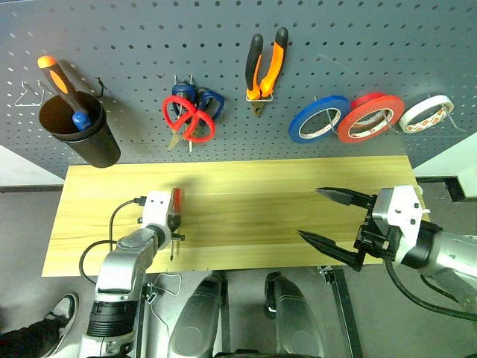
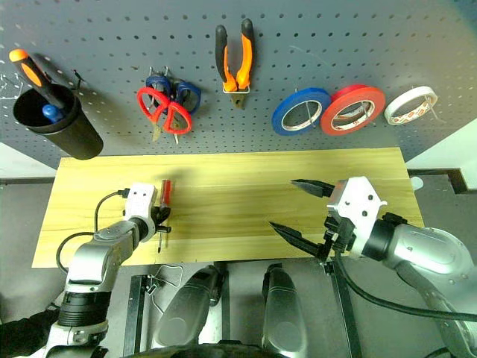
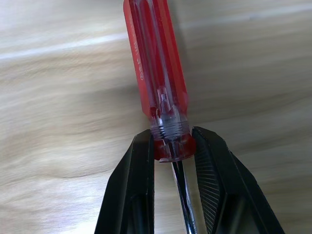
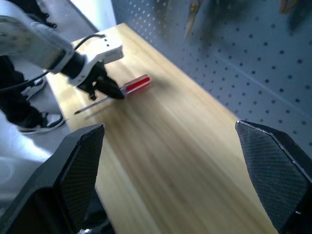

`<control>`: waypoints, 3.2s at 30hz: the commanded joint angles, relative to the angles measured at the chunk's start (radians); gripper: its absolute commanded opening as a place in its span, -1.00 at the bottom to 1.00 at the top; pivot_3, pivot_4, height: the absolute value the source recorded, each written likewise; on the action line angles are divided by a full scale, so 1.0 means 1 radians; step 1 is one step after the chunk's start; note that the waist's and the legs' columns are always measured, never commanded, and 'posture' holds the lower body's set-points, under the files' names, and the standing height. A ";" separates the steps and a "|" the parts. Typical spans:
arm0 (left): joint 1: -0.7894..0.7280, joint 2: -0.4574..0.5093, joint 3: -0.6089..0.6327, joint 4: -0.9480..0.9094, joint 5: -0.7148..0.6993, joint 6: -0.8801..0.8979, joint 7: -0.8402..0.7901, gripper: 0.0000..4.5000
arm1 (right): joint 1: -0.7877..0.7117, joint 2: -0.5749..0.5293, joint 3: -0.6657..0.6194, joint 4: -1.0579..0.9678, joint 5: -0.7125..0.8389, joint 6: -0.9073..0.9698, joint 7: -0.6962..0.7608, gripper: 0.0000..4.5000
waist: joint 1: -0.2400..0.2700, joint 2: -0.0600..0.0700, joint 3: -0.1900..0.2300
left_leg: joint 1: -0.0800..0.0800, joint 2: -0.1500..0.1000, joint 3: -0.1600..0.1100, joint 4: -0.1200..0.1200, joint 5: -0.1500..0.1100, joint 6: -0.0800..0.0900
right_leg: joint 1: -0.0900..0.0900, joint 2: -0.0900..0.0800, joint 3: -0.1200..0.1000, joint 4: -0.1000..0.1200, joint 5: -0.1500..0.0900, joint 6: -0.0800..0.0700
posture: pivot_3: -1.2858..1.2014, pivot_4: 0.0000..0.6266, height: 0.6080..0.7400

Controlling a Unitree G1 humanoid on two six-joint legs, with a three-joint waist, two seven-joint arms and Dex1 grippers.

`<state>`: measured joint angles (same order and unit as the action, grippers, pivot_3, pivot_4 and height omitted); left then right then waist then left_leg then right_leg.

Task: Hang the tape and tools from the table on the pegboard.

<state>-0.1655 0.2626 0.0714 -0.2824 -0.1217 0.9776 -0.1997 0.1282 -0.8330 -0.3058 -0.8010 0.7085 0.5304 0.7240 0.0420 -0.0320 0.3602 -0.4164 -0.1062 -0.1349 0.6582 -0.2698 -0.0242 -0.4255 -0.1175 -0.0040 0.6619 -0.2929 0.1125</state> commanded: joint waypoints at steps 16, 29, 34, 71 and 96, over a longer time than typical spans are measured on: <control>-0.030 0.116 -0.215 -0.258 -0.056 -0.066 -0.179 -0.65 | -0.167 0.112 0.120 0.216 -0.233 -0.240 0.014 1.00 | 0.034 0.003 -0.093 | -0.001 -0.001 0.001 0.002 0.001 -0.002 | 0.000 0.002 -0.001 0.000 0.001 0.001 | 0.12 -0.59 0.77; -0.044 0.182 -0.335 -0.170 0.101 -0.626 -0.246 -0.65 | -0.233 0.123 0.137 0.293 -0.279 -0.303 0.038 1.00 | 0.060 0.011 -0.173 | 0.002 -0.001 0.002 0.004 0.001 -0.002 | 0.003 0.005 0.001 0.001 0.001 0.002 | 0.12 -0.78 0.77; -0.066 0.154 -0.321 -0.127 0.142 -0.803 -0.228 -0.65 | -0.241 0.128 0.143 0.297 -0.287 -0.307 0.039 1.00 | 0.056 0.013 -0.190 | 0.007 0.000 0.002 0.004 0.001 -0.002 | 0.007 0.006 0.002 0.002 0.002 0.001 | 0.11 -0.81 0.77; -0.323 0.177 0.128 0.114 0.467 -1.282 0.303 -0.65 | -0.469 0.150 0.109 0.230 0.058 -0.202 0.122 1.00 | 0.052 0.012 -0.224 | 0.026 0.001 0.002 0.006 -0.002 0.004 | 0.026 0.009 0.003 0.002 0.004 0.002 | 0.10 -0.69 0.77; -0.317 0.224 0.197 0.094 0.413 -1.198 0.289 -0.65 | -0.321 -0.084 -0.127 0.052 0.362 0.072 0.008 1.00 | -0.042 0.008 -0.098 | 0.011 0.001 0.001 0.006 -0.004 0.009 | 0.015 0.002 0.001 -0.001 0.004 0.001 | -0.02 0.03 0.77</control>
<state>-0.4855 0.4719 0.2292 -0.1465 0.2961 -0.2224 0.0773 -0.1990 -0.8951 -0.3927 -0.7089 1.0458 0.6003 0.7376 -0.0002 -0.0240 0.2618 -0.4058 -0.1050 -0.1336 0.6639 -0.2742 -0.0155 -0.4107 -0.1156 -0.0027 0.6603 -0.2888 0.1138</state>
